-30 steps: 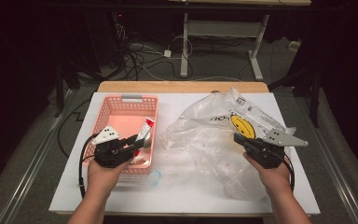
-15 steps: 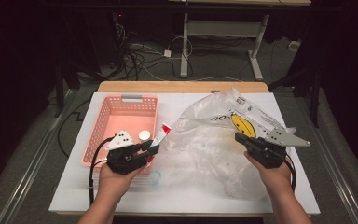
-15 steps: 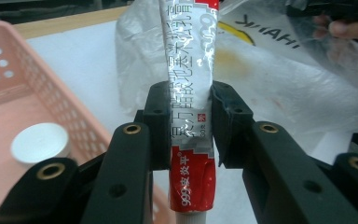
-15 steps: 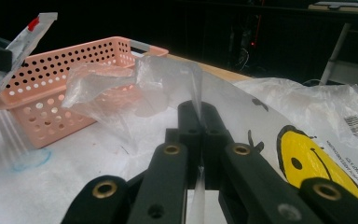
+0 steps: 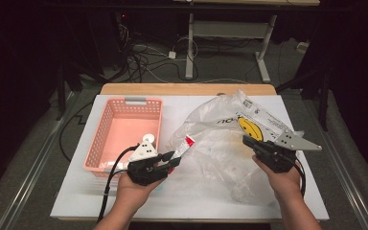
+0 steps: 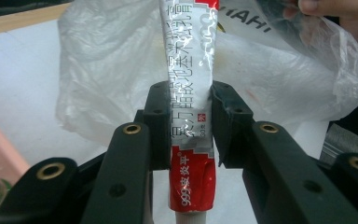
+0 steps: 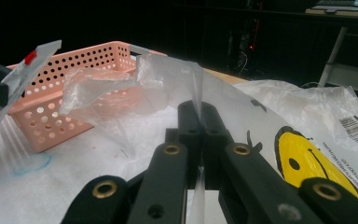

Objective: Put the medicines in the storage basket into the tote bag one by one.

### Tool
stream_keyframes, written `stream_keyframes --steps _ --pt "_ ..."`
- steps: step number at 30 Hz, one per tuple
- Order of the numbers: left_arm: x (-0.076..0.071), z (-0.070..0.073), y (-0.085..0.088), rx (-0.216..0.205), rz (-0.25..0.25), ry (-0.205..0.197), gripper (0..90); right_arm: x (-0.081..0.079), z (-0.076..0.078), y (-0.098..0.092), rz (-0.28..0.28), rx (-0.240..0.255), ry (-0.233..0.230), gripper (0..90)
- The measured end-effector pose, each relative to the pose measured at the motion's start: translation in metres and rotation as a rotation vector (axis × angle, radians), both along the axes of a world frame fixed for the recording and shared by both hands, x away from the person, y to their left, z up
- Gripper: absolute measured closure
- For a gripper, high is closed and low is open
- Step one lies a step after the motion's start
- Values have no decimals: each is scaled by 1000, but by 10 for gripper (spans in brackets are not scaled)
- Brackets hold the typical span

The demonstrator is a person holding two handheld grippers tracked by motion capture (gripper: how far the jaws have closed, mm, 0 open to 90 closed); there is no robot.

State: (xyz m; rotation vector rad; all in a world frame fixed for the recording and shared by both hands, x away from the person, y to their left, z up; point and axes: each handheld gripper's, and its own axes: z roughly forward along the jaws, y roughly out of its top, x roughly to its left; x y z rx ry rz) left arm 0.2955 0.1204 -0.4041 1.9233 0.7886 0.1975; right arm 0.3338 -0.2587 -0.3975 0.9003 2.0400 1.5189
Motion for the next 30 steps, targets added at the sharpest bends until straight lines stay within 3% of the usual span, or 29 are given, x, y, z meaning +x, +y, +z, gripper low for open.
stream_keyframes --steps 8,10,14,21,30 --pt "-2 -5 -16 12 -32 -1 686 0 1 2 -4 -1 -11 900" --pt "0 -4 -20 20 -36 -14 686 0 1 2 -6 -5 -13 900" --pt "4 -3 -28 0 -33 -11 686 1 0 5 -1 -4 -11 900" --pt "12 -8 -48 2 -52 -5 686 2 1 6 -2 4 -13 900" --pt "27 -14 -72 21 -53 -1 686 4 3 11 -2 17 -20 900"
